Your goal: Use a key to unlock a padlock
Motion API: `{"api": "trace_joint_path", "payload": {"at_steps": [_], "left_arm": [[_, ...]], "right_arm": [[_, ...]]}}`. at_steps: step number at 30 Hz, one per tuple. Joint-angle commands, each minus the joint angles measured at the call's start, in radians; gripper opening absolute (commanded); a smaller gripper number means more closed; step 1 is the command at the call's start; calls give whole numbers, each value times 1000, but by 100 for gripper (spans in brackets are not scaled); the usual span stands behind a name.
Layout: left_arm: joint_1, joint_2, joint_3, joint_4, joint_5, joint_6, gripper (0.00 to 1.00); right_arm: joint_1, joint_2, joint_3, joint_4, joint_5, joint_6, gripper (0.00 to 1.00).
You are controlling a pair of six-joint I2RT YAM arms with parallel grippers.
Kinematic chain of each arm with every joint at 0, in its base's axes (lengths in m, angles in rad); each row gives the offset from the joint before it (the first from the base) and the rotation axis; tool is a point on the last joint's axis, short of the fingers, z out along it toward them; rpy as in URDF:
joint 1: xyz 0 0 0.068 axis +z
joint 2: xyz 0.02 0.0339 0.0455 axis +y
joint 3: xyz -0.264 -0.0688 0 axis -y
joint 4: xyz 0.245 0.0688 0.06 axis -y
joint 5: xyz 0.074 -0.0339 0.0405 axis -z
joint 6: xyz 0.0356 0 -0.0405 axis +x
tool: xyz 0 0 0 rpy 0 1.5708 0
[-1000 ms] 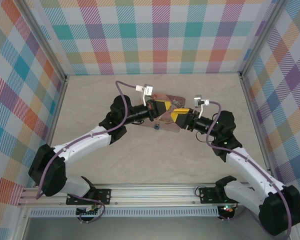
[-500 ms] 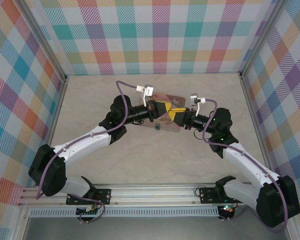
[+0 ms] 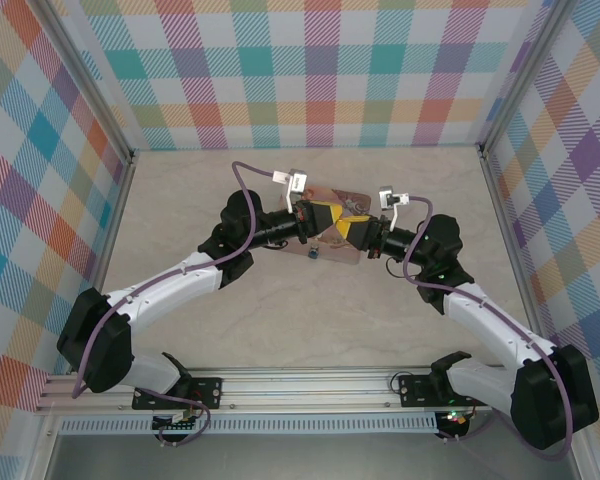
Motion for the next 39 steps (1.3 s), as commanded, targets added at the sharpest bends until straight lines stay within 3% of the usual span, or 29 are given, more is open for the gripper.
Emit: {"api": "trace_joint_path", "payload": {"at_steps": [1,15,18,23,30,35,39], "left_arm": [[1,-1,25,32,22,-9,0],[2,19,21,20,13,10,1],[14,7,14,1,-6,15,36],[79,-72,-36,-19,-49,1,65],[162,-177,-184,-160,-127,10,73],[185,-174,-328,-164,-173,24,73],[186,-93,-409,-64,-147,43,73]], "right_arm": [[-3,0,17,51,2,8,15],[-4,-31,20,-2,15,-16,1],[-3,-48,28,-108,39,-52,0],[-5,-63,39,-338,125,-123,0],[-12,43,69,-500,199,-184,1],[-53,201,93,-379,142,-176,1],[-98,343,139,-278,81,-179,1]]}}
